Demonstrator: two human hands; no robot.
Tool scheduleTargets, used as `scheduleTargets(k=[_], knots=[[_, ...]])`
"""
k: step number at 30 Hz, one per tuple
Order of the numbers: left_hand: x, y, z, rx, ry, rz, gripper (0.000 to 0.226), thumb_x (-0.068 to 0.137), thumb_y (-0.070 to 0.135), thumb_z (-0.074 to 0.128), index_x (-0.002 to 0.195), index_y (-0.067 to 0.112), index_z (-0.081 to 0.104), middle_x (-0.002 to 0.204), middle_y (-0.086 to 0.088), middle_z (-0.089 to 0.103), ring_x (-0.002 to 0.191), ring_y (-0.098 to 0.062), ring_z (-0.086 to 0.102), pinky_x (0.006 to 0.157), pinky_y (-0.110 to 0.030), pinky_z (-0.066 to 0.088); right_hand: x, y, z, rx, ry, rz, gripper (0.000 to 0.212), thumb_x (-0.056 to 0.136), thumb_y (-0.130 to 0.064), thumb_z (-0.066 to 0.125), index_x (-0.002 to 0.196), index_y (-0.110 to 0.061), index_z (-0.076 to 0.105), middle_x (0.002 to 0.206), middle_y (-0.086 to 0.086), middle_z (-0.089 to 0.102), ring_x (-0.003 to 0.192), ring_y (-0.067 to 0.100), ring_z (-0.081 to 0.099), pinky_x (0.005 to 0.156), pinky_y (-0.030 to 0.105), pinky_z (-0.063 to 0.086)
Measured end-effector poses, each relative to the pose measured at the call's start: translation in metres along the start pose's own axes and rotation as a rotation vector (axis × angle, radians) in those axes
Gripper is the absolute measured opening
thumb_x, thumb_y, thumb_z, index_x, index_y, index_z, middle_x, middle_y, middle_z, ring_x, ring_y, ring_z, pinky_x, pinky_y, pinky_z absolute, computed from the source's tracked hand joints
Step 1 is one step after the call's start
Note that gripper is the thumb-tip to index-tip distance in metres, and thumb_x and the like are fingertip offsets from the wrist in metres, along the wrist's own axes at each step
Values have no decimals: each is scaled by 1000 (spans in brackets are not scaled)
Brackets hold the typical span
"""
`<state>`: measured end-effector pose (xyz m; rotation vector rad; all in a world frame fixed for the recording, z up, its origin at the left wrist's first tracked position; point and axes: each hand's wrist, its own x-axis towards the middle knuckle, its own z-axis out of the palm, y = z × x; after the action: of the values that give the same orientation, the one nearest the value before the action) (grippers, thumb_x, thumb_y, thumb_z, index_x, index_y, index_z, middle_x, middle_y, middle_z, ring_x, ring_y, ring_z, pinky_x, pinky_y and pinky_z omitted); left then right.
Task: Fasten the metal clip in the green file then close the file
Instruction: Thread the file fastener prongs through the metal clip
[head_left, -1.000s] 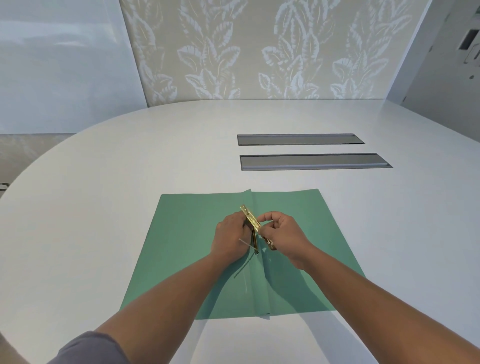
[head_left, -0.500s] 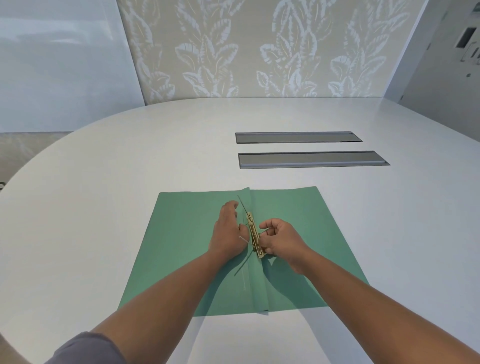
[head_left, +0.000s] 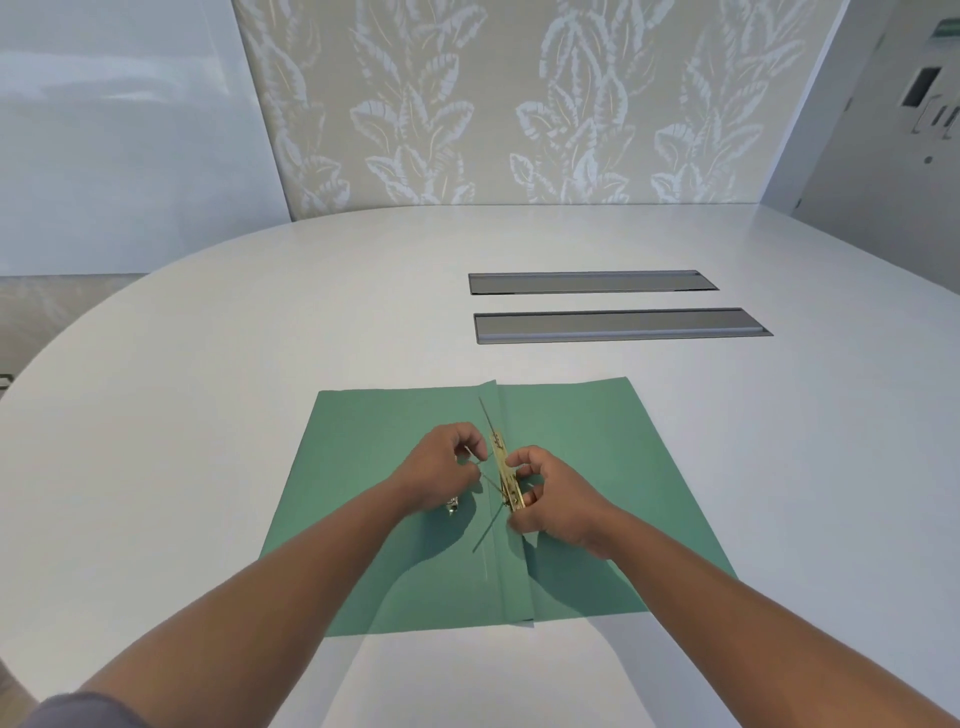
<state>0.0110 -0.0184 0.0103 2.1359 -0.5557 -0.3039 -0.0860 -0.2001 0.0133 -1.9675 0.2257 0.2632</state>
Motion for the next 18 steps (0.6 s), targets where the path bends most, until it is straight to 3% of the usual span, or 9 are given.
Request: scheduleTargets(k=[3, 7, 10, 13, 18], knots=[[-8, 3, -6, -9, -244, -2, 27, 75, 1, 77, 84, 25, 67, 68, 6, 64, 56, -3, 56, 60, -22, 51, -1, 1, -1, 17, -21, 3, 65, 72, 7, 80, 120, -30, 56, 112, 3, 62, 76, 14, 57, 60, 18, 52], [-13, 9, -1, -107, -320, 32, 21, 77, 7, 86, 87, 20, 72, 77, -4, 74, 66, -10, 64, 68, -24, 54, -1, 2, -2, 25, -15, -3, 57, 73, 7, 79, 114, -27, 59, 88, -1, 63, 70, 11, 59, 55, 18, 49], [-17, 10, 6, -332, -233, 29, 13, 82, 1, 81, 85, 10, 73, 83, -11, 76, 73, -15, 68, 74, -28, 56, 0, 4, -2, 56, -6, -11, 52, 72, 8, 78, 110, -25, 62, 87, -1, 66, 66, 9, 60, 55, 18, 50], [-22, 8, 17, -499, -97, 14, 5, 86, 7, 78, 87, 10, 73, 81, -9, 74, 74, -18, 66, 71, -28, 57, 0, 6, -5, 104, -1, -10, 49, 74, 9, 76, 110, -21, 64, 81, 4, 65, 64, 12, 59, 59, 24, 52], [-22, 9, 36, -550, 51, 0, 8, 99, 12, 63, 98, 10, 71, 86, -9, 76, 79, -16, 68, 68, -22, 56, -1, 8, -13, 277, 29, -19, 41, 76, 8, 73, 110, -14, 69, 75, 11, 64, 61, 16, 59, 59, 26, 52]])
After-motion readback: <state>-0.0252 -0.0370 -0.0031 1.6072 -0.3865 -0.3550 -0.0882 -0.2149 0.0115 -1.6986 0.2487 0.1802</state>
